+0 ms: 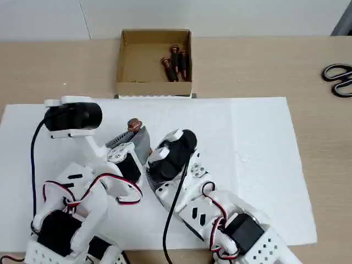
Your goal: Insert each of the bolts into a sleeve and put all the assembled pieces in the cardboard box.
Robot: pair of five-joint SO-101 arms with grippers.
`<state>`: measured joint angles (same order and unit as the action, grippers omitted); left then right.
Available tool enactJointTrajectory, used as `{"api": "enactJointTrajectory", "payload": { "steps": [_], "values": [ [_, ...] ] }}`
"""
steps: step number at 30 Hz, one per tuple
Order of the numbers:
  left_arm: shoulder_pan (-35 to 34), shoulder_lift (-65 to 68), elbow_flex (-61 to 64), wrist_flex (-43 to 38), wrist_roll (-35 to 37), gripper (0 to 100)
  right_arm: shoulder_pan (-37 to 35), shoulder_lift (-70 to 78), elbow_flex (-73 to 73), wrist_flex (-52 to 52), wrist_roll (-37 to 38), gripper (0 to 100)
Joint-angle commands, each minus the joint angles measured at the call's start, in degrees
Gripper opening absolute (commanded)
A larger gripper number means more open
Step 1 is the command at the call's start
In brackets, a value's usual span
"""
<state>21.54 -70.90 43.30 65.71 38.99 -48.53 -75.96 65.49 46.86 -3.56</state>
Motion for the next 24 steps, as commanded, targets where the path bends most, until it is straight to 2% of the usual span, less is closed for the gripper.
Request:
{"api": "enactJointTrajectory", "payload": {
  "steps": [1,14,19,24],
  "values": [
    [0.0,-0.8,-0.3,2.2,0.1,0,0.1,-0.7,-1.4,-1.5,1.4,0.2],
    [0.2,-0.8,0.6,2.0,0.0,0,-0.2,-0.7,-3.3,-1.3,1.4,0.2],
    [-0.3,-0.8,3.6,-0.8,-4.0,0,-0.2,-0.7,-3.4,-1.2,1.4,0.2],
    [-0.2,-0.8,3.9,-4.5,-4.5,0,-0.2,-0.7,-4.7,0.2,1.4,0.2]
  ]
}}
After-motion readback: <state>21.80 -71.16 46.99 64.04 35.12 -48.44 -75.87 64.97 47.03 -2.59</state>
